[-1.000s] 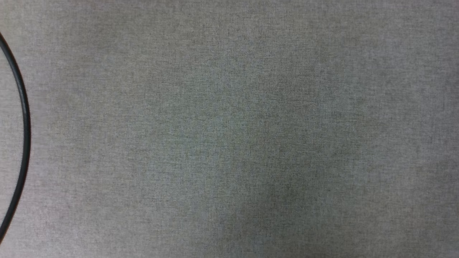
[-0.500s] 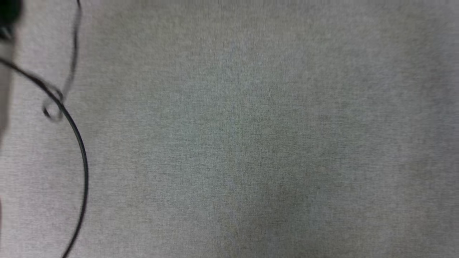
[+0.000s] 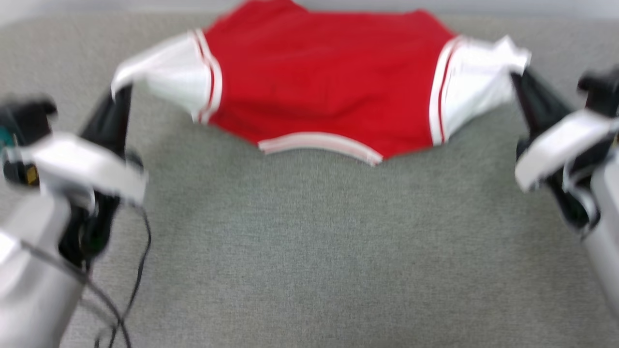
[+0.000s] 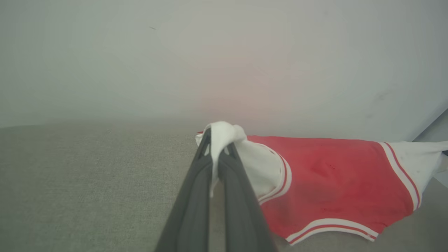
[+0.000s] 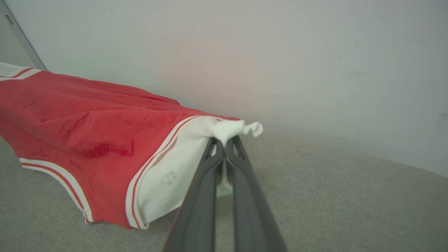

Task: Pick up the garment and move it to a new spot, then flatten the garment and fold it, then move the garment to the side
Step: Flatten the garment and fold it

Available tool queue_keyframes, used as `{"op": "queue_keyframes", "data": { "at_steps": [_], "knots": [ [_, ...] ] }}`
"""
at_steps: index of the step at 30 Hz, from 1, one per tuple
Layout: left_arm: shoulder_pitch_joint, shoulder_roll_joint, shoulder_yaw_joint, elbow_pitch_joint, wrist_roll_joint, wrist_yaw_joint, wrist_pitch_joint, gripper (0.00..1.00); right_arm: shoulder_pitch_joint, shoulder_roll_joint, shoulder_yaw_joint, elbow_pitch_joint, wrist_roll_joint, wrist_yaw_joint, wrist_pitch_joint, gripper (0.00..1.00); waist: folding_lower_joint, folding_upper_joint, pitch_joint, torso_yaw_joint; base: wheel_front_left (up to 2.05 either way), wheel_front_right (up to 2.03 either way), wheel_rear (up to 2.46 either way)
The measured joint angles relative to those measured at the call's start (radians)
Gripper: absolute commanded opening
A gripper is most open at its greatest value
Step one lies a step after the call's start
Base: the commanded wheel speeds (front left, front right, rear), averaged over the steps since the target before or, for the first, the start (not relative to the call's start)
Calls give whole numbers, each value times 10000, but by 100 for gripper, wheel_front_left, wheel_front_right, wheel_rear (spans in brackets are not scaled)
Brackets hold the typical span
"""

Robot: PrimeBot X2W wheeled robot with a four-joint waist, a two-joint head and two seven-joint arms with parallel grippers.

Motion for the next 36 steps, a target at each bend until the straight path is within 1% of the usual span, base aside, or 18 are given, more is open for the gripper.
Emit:
{"op": "queue_keyframes", "data": {
  "at_steps": [4,10,14,17,25,26,28,32,36],
  "knots": [
    [1770,301,134,-794,-305,564,-96,0,1509,-63,-291,-623,102,0,299,0,0,0,-674,-44,0,0,0],
    [3960,537,232,-1756,-729,1187,-186,0,3617,-132,-1064,-1509,138,0,828,0,-1,0,-1484,-104,0,0,0],
    [5070,571,288,-2092,-911,1519,-234,0,5081,-111,-1695,-2161,123,0,1248,0,-1,0,-1911,-104,0,0,0],
    [5780,569,334,-2293,-1099,1684,-270,0,6088,-2,-2190,-2615,46,0,1603,0,-1,0,-2145,-87,0,0,0],
    [7314,441,472,-2395,-1459,1946,-320,0,8157,364,-3041,-3375,-343,4,2257,0,0,0,-2414,-147,0,0,0],
    [7314,441,472,-2395,-1459,1946,-320,0,8157,364,-3041,-3375,-343,4,2257,0,0,0,-2414,-147,0,0,0],
    [7683,211,454,-2374,-1476,1950,-360,0,8786,497,-3296,-3409,-384,4,2383,0,1,1,-2450,-112,0,0,0],
    [7948,50,384,-2186,-1469,1925,-385,0,9503,581,-3333,-3313,-418,4,2581,0,1,1,-2467,-46,0,0,0],
    [7965,-67,299,-2006,-1429,1837,-387,0,9748,583,-3448,-3129,-433,4,2675,0,2,1,-2457,36,0,0,0]
  ]
}}
